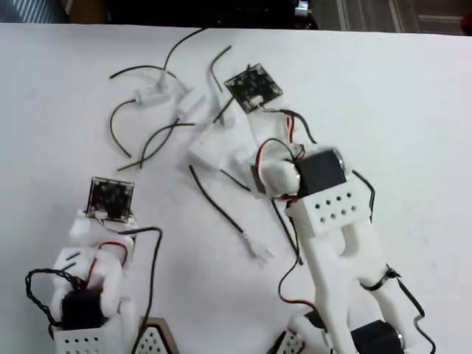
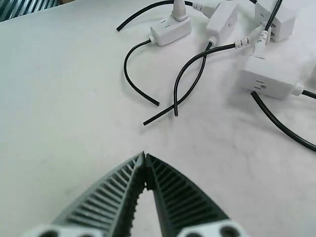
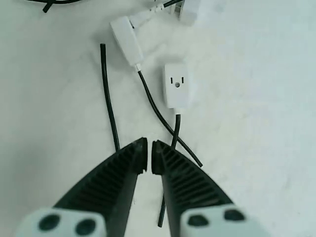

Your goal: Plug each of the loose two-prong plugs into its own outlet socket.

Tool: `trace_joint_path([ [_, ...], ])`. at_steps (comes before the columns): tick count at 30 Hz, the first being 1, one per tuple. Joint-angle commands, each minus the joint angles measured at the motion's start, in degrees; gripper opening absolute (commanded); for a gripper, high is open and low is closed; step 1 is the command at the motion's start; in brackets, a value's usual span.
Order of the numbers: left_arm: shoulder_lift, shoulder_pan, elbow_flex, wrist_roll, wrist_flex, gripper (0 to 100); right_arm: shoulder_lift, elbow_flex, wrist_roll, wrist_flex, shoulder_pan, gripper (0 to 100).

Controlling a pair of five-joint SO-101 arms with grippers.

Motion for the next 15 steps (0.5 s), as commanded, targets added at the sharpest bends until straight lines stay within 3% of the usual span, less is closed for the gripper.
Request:
trace_joint_path([
  [1, -0.4, -1.45, -1.76, 0.53, -1.23, 2, -0.84, 0.26, -1.05, -0.92, -0.75, 1.7],
  [4, -0.4, -1.45, -1.67, 0.53, -1.23, 2, 2.33, 6.07, -1.05, -8.04, -0.04, 4.4],
  [10, -0.4, -1.27, -1.49, 0.53, -1.23, 2, 14.11, 12.31, -0.7, -20.7, 2.86, 26.4],
  [15, -0.4, -1.19, -1.49, 0.53, -1.23, 2, 24.92, 12.13, -0.7, -31.43, 3.82, 27.9],
])
